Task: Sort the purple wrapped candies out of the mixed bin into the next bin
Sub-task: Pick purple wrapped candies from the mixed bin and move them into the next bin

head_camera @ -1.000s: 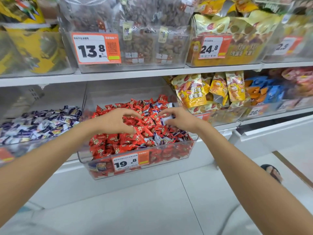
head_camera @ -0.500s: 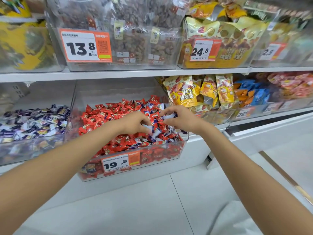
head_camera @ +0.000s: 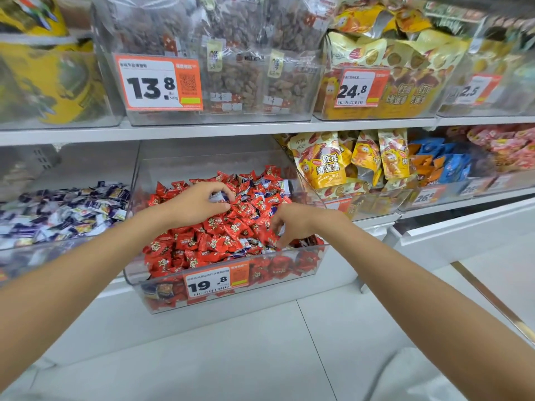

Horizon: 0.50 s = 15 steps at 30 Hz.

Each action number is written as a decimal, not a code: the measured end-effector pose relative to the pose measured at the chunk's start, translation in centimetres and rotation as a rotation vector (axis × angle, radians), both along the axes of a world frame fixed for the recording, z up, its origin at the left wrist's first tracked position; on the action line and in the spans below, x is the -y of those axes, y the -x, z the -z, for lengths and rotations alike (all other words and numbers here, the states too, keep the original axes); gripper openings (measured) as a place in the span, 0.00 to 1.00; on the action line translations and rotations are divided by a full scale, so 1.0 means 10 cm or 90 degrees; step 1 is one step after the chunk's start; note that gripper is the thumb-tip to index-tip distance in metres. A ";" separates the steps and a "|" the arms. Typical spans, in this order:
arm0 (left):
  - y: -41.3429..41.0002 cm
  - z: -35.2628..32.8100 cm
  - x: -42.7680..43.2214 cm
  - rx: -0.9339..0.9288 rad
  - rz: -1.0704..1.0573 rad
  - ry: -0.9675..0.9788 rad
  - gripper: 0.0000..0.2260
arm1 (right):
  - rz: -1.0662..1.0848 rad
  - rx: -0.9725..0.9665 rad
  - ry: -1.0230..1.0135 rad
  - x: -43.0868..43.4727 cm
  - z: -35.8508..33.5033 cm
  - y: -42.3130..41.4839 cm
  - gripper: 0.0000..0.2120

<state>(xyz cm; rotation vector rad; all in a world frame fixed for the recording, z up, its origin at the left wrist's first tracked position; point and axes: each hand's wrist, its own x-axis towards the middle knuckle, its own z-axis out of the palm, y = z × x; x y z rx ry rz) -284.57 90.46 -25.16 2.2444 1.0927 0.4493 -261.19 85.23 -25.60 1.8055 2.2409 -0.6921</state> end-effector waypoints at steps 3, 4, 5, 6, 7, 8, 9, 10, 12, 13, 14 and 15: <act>0.03 -0.01 -0.02 0.019 -0.006 0.009 0.04 | 0.069 -0.095 -0.095 -0.04 -0.07 -0.10 0.19; 0.04 -0.02 -0.02 0.028 -0.008 0.015 0.04 | 0.093 -0.136 -0.110 -0.03 -0.13 -0.13 0.22; 0.05 -0.02 -0.03 0.033 -0.011 0.021 0.04 | 0.111 -0.184 -0.113 -0.01 -0.18 -0.16 0.23; 0.06 -0.03 -0.03 0.038 -0.013 0.025 0.04 | 0.127 -0.241 -0.107 0.01 -0.23 -0.18 0.23; 0.06 -0.04 -0.03 0.043 -0.022 0.031 0.04 | 0.149 -0.298 -0.093 0.04 -0.27 -0.17 0.23; 0.05 -0.05 -0.03 0.054 -0.033 0.039 0.04 | 0.177 -0.350 -0.085 0.07 -0.30 -0.15 0.23; 0.04 -0.07 -0.02 0.072 -0.044 0.055 0.05 | 0.205 -0.393 -0.083 0.08 -0.32 -0.12 0.24; 0.01 -0.09 0.01 0.091 -0.049 0.080 0.07 | 0.230 -0.426 -0.090 0.09 -0.33 -0.08 0.23; -0.09 -0.13 0.05 0.119 -0.043 0.137 0.14 | 0.257 -0.492 -0.129 0.07 -0.33 0.03 0.21; -0.16 -0.13 0.08 0.128 -0.037 0.161 0.17 | 0.264 -0.539 -0.147 0.05 -0.33 0.10 0.20; -0.24 -0.14 0.12 0.143 -0.031 0.182 0.20 | 0.268 -0.583 -0.161 0.03 -0.33 0.16 0.18; -0.31 -0.14 0.13 0.163 -0.029 0.202 0.21 | 0.267 -0.612 -0.173 0.01 -0.33 0.22 0.16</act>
